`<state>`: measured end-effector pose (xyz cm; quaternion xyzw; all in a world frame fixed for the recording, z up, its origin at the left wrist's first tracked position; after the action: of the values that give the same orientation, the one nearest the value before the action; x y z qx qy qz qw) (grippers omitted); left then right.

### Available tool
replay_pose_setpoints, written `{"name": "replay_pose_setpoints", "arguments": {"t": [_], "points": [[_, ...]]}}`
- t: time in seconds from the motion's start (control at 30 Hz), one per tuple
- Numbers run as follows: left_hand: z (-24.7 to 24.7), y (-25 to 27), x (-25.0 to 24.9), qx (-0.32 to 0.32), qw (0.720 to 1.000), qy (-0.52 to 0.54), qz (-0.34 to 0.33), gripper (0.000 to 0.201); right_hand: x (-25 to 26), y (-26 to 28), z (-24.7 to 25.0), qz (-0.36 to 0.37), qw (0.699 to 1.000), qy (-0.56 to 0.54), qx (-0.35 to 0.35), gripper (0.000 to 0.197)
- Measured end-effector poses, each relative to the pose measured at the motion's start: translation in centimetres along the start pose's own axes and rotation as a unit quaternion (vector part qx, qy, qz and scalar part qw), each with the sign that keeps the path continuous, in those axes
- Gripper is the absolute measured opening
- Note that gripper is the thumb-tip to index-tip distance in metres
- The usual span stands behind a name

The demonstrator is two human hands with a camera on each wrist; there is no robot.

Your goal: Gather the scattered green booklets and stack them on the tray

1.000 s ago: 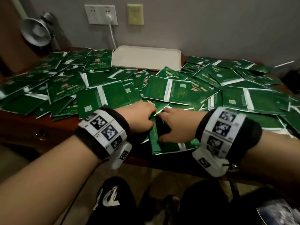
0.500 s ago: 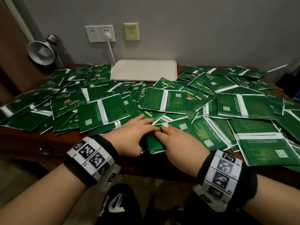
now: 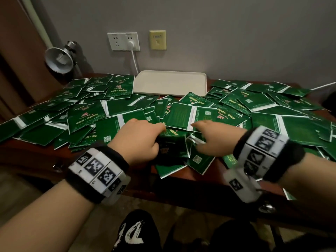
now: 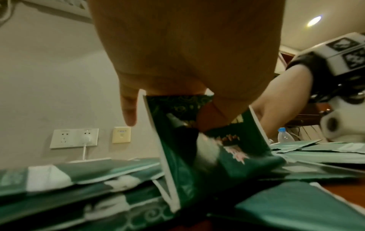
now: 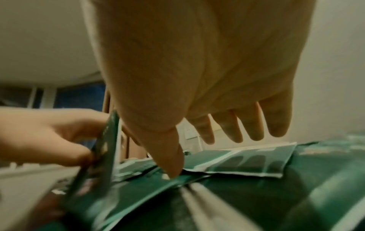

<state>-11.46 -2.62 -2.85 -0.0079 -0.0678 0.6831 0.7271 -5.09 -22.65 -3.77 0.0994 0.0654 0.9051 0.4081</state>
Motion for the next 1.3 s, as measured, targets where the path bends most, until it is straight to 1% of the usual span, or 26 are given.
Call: {"name": "replay_pose_setpoints", "arguments": {"t": [0.07,0.13,0.2,0.23,0.3,0.4,0.5,0.57,0.63,0.7,0.73,0.8,0.87,0.93,1.0,1.07,1.13,1.17,1.2,1.23,1.27,1.3], "points": [[-0.9,-1.2,-0.3,0.007,1.0,-0.001,0.025,0.05,-1.2,-2.3,0.4,-0.041,0.998,0.052,-0.011,0.07],[-1.9,-2.1,-0.5,-0.01,0.999,-0.012,0.032,0.059,-2.2,-4.1,0.8,-0.069,0.993,0.095,0.002,0.069],[-2.6,-2.4,-1.1,-0.022,1.0,-0.013,0.012,0.064,-2.7,-5.4,1.1,-0.08,0.99,0.114,0.03,0.065],[-3.0,-2.3,-1.4,-0.015,1.0,-0.003,-0.007,0.063,-2.7,-5.7,1.2,-0.082,0.989,0.118,0.045,0.063],[-3.8,-1.8,-1.7,0.021,0.998,0.028,-0.046,0.058,-2.6,-6.2,1.0,-0.073,0.986,0.134,0.063,0.053],[-4.5,-1.3,-1.8,0.067,0.994,0.045,-0.066,0.059,-2.5,-6.4,0.3,-0.055,0.983,0.17,0.04,0.038],[-4.6,-1.5,-1.6,0.061,0.995,0.043,-0.062,0.055,-2.3,-6.3,0.4,-0.052,0.983,0.177,0.024,0.033],[-4.7,-1.6,-1.6,0.054,0.996,0.042,-0.065,0.053,-2.3,-6.0,1.0,-0.055,0.983,0.174,0.013,0.026],[-4.8,-1.6,-1.7,0.05,0.995,0.043,-0.068,0.054,-2.2,-5.5,1.8,-0.061,0.982,0.176,-0.019,0.018],[-4.8,-1.7,-1.7,0.051,0.995,0.049,-0.064,0.059,-2.1,-4.9,2.7,-0.04,0.978,0.192,-0.071,0.014],[-4.9,-1.8,-1.7,0.054,0.995,0.055,-0.059,0.062,-2.0,-4.6,3.0,-0.015,0.978,0.184,-0.1,0.014],[-4.9,-1.8,-1.6,0.057,0.995,0.063,-0.059,0.067,-1.7,-3.9,3.7,0.018,0.985,0.097,-0.138,0.011],[-4.8,-1.7,-1.7,0.054,0.994,0.058,-0.074,0.068,-1.2,-3.5,4.5,0.029,0.988,0.009,-0.148,0.01],[-4.7,-1.6,-1.6,0.053,0.993,0.06,-0.088,0.065,-0.9,-3.6,5.1,0.027,0.987,-0.037,-0.152,0.017],[-4.5,-1.5,-1.3,0.062,0.991,0.061,-0.1,0.064,-0.8,-3.9,5.2,0.007,0.989,-0.051,-0.137,0.022],[-4.3,-1.2,-1.0,0.08,0.99,0.058,-0.103,0.067,-0.8,-4.2,4.6,-0.034,0.996,-0.004,-0.082,0.025],[-4.0,-0.9,-0.7,0.081,0.991,0.08,-0.068,0.07,-0.7,-4.3,3.5,-0.081,0.996,0.043,-0.003,0.034],[-3.8,-0.8,-0.6,0.066,0.992,0.101,-0.033,0.07,-0.6,-4.4,3.0,-0.096,0.994,0.054,0.024,0.037],[-3.8,-0.6,-0.6,0.045,0.991,0.122,0.014,0.068,-0.6,-4.5,2.5,-0.104,0.992,0.059,0.035,0.042],[-3.7,-0.5,-0.7,0.026,0.987,0.142,0.069,0.06,-0.6,-4.6,2.1,-0.109,0.992,0.054,0.031,0.051],[-3.5,-0.3,-0.8,0.016,0.979,0.16,0.128,0.049,-0.6,-4.7,1.7,-0.106,0.993,0.04,0.012,0.067],[-3.3,-0.1,-1.1,0.028,0.968,0.17,0.183,0.041,-0.6,-4.9,1.5,-0.088,0.996,0.032,-0.013,0.082]]}}
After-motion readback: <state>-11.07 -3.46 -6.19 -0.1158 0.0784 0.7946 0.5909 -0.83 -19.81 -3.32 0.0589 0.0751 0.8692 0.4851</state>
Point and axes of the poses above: each hand's wrist, its own y-axis away from the middle knuckle, its own z-axis out of the back of the hand, x = y × z, the point moved 1 cm from there along -y, towards the middle knuckle, and after that the axes turned 10 degrees about z, right-handed, at the moved point
